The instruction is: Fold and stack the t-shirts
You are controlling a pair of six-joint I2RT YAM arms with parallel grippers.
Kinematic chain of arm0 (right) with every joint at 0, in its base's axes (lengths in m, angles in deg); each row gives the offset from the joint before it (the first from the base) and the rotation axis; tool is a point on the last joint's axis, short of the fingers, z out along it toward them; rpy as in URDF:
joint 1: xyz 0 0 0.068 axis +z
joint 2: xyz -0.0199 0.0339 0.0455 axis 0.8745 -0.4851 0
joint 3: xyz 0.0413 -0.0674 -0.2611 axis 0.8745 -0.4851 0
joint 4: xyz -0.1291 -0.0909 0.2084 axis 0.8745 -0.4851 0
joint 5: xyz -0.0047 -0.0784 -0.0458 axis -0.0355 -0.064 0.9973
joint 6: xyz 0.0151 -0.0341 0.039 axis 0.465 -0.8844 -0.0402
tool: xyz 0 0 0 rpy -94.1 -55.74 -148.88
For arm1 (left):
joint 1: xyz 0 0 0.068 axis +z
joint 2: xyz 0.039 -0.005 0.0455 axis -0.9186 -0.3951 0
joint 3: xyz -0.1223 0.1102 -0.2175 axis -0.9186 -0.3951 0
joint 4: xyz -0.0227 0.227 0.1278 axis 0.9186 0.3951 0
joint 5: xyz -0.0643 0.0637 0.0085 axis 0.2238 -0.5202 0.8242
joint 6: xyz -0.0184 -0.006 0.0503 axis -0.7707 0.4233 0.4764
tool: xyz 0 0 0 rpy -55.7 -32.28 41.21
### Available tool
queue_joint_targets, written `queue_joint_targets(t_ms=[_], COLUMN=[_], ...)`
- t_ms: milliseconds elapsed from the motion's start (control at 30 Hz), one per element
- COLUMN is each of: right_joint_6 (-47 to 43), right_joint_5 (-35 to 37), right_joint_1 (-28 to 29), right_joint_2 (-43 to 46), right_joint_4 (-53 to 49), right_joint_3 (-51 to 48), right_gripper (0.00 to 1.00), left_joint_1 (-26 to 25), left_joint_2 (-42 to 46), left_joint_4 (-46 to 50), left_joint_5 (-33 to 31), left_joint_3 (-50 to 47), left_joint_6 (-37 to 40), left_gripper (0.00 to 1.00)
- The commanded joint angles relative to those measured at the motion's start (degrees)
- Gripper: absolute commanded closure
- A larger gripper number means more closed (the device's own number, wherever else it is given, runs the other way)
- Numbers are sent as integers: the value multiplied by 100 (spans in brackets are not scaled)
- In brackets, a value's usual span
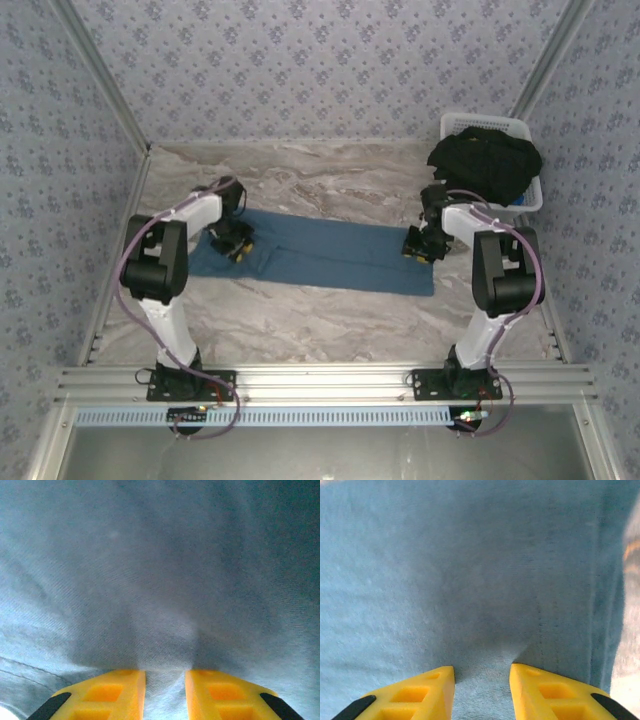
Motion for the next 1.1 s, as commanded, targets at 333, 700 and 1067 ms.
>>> queue_joint_targets(t_ms=[333,700,1067], right_joint_6=[3661,5316,3169], right_joint_5=[-972,-1079,-217], right_joint_1=[2529,4369,3331], right_joint_2=[1208,247,2930], right_joint_4=[265,1476,-434], right_joint_3=[-2403,-1576,-1672], right_gripper=[60,57,39], left_joint_1=[-300,-619,-680], left_joint_2=[-4390,-5159,-2082], left_joint_4=[1142,-304,1511], left_joint_5=[584,1321,709], left_joint_3=[7334,8380,6483], left_joint_6=[906,535,1505], left_gripper=[75,74,47])
